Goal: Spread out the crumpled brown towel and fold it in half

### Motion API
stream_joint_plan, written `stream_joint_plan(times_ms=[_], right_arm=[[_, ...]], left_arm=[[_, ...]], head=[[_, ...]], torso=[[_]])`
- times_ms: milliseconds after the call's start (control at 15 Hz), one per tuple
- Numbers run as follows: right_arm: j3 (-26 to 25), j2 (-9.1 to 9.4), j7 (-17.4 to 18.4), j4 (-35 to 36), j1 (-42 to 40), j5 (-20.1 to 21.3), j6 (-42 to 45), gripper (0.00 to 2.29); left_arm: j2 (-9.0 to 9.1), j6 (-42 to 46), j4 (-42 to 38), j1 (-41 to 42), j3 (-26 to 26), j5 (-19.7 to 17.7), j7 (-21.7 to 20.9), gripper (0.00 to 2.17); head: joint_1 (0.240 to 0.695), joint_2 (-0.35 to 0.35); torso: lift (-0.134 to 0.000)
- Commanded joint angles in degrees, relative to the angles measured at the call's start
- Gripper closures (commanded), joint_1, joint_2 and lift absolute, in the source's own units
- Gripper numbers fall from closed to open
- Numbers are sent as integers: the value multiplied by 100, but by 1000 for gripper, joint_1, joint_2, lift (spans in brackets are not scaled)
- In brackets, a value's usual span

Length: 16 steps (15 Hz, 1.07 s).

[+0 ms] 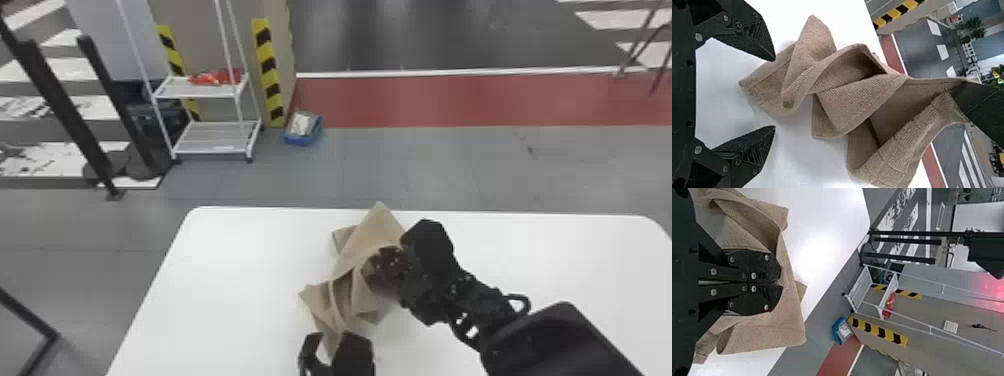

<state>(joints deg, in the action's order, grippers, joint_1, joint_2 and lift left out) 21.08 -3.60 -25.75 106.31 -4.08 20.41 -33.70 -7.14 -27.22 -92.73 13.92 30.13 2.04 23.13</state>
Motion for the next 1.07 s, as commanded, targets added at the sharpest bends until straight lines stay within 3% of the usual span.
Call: stream_joint_plan(times_ms=[0,133,400,600,667,867,1000], right_arm=[[-25,0,0,-5,4,-2,-1,1646],[-25,0,0,-14,12,-20,-1,1642],[-25,0,0,-49,39,-55,16,1642],[-25,0,0,-49,39,-64,-1,1642],[-25,0,9,-49,39,-64,-1,1642],[-52,0,9,-32,30,-64,-1,1642],[-131,-9,0,4,-23,-73,-1,1642]], left_arm=[[37,-105,-34,6,11,-2,16,319],[55,-105,-25,6,37,-28,51,336],[63,-105,-25,-12,46,-134,60,643],[72,-105,-25,-12,81,-160,121,647],[72,-122,-25,-12,99,-160,130,788],[63,-562,-113,-3,46,-318,148,1781],[19,-773,-245,23,-95,-424,148,1905]], head=[[695,85],[695,81],[695,76],[695,73],[695,72],[695,69],[695,72]], torso=[[0],[0],[0],[0],[0],[0],[0]])
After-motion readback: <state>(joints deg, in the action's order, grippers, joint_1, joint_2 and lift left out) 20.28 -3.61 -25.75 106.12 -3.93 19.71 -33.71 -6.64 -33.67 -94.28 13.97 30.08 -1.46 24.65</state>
